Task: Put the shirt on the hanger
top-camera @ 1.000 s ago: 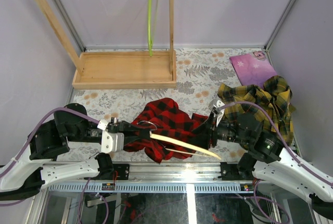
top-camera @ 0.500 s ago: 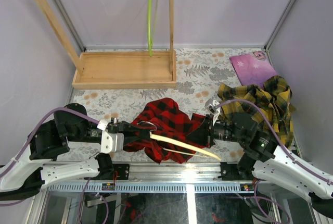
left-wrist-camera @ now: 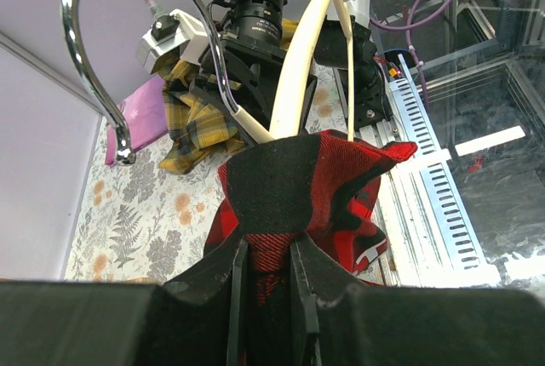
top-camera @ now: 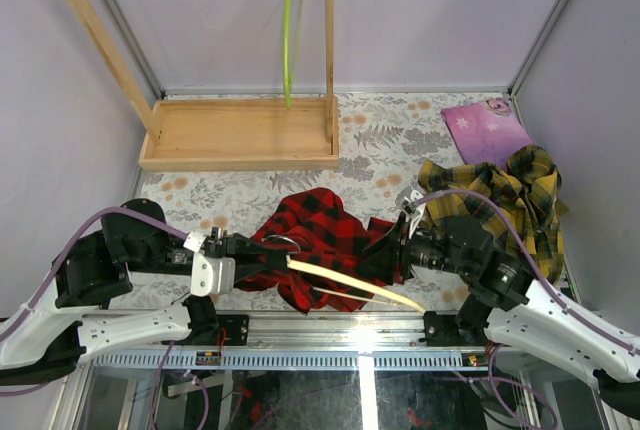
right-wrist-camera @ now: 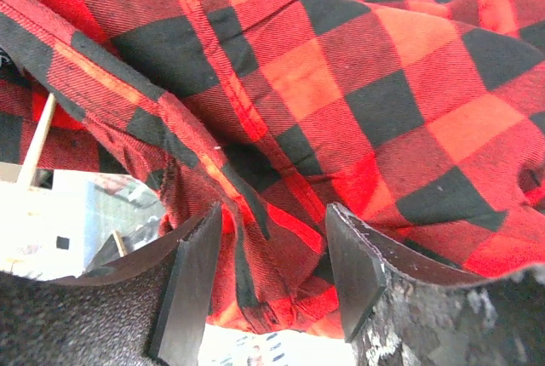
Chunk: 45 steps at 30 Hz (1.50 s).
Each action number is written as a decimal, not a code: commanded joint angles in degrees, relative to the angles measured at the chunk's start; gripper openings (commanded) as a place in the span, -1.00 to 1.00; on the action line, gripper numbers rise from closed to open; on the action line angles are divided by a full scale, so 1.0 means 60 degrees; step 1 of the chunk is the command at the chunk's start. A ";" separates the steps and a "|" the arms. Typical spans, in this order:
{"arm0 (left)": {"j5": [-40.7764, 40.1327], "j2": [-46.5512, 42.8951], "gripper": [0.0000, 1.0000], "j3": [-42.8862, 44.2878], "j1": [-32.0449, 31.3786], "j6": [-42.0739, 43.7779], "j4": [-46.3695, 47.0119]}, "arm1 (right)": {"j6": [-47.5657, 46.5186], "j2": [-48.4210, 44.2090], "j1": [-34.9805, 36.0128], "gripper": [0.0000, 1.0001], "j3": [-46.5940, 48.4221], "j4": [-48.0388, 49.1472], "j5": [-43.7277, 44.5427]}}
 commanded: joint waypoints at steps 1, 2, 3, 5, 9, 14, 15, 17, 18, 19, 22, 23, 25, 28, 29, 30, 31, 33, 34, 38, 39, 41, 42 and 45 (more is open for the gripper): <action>0.0262 -0.0063 -1.00 0.0083 0.0015 0.0708 0.0303 | 0.0250 0.0472 -0.0028 0.19 0.0052 0.1155 -0.1356; 0.0276 -0.0052 -1.00 0.0076 0.0019 0.0708 0.0324 | 0.0269 0.0585 -0.0035 0.18 0.0043 0.1260 -0.1581; 0.0298 -0.0042 -1.00 0.0068 0.0023 0.0706 0.0334 | 0.0321 0.0676 -0.0037 0.15 0.0024 0.1408 -0.1800; 0.0314 -0.0019 -1.00 0.0071 0.0024 0.0710 0.0332 | 0.0454 0.0808 -0.0042 0.00 -0.0064 0.1785 -0.2186; 0.0306 -0.0009 -1.00 0.0068 0.0025 0.0701 0.0337 | 0.0552 0.0916 -0.0043 -0.27 -0.0159 0.2007 -0.2560; 0.0236 -0.0045 -1.00 0.0085 0.0022 0.0701 0.0336 | 0.0609 0.0786 -0.0031 -0.60 -0.0457 0.1986 -0.2509; 0.0218 -0.0037 -1.00 0.0082 0.0016 0.0705 0.0333 | 0.0629 0.0710 -0.0044 -0.63 -0.0524 0.1970 -0.2461; 0.0190 -0.0056 -1.00 0.0073 0.0019 0.0684 0.0335 | 0.0614 0.0476 -0.0028 -0.66 -0.0664 0.1782 -0.2239; 0.0187 -0.0048 -1.00 0.0068 0.0012 0.0685 0.0333 | 0.0622 0.0382 -0.0035 -0.66 -0.0761 0.1648 -0.2091; 0.0186 -0.0055 -1.00 0.0065 0.0018 0.0685 0.0333 | 0.0640 0.0209 -0.0037 -0.58 -0.0875 0.1519 -0.1913; 0.0180 -0.0059 -1.00 0.0039 0.0016 0.0679 0.0327 | 0.0903 -0.0306 -0.0044 -0.35 -0.1322 0.1397 -0.1496; 0.0193 -0.0066 -1.00 0.0025 0.0012 0.0673 0.0330 | 0.1025 -0.0467 -0.0037 -0.33 -0.1456 0.1433 -0.1403; 0.0183 -0.0064 -1.00 0.0010 0.0015 0.0673 0.0346 | 0.1264 -0.0723 -0.0032 -0.32 -0.1682 0.1556 -0.1346; 0.0197 -0.0067 -1.00 -0.0002 0.0013 0.0667 0.0366 | 0.1599 -0.0935 -0.0036 -0.32 -0.1947 0.1852 -0.1388; 0.0197 -0.0062 -1.00 0.0000 0.0015 0.0675 0.0372 | 0.1698 -0.0955 -0.0037 -0.32 -0.2029 0.2026 -0.1417; 0.0195 -0.0056 -1.00 -0.0017 0.0013 0.0676 0.0380 | 0.1791 -0.0951 -0.0039 -0.33 -0.2094 0.2174 -0.1446; 0.0200 -0.0059 -1.00 -0.0034 0.0020 0.0678 0.0399 | 0.1885 -0.0926 -0.0026 -0.33 -0.2164 0.2356 -0.1501; 0.0195 -0.0068 -1.00 -0.0058 0.0020 0.0672 0.0413 | 0.2080 -0.0834 -0.0035 -0.33 -0.2297 0.2790 -0.1625; 0.0195 -0.0055 -1.00 -0.0068 0.0019 0.0676 0.0411 | 0.2159 -0.0773 -0.0032 -0.33 -0.2353 0.2995 -0.1701; 0.0199 -0.0063 -1.00 -0.0091 0.0017 0.0677 0.0443 | 0.2399 -0.0492 -0.0032 -0.35 -0.2502 0.3619 -0.1930; 0.0201 -0.0074 -1.00 -0.0099 0.0017 0.0677 0.0451 | 0.2440 -0.0459 -0.0031 -0.40 -0.2525 0.3723 -0.1940; 0.0192 -0.0098 -1.00 -0.0119 0.0020 0.0653 0.0441 | 0.2495 -0.0460 -0.0036 -0.59 -0.2539 0.3851 -0.1927; 0.0167 -0.0114 -1.00 -0.0130 0.0014 0.0648 0.0451 | 0.2443 -0.0526 -0.0045 -0.70 -0.2451 0.3772 -0.1817; 0.0070 -0.0177 -1.00 -0.0161 0.0013 0.0609 0.0452 | 0.1894 -0.1007 -0.0046 -0.94 -0.1878 0.2448 -0.0648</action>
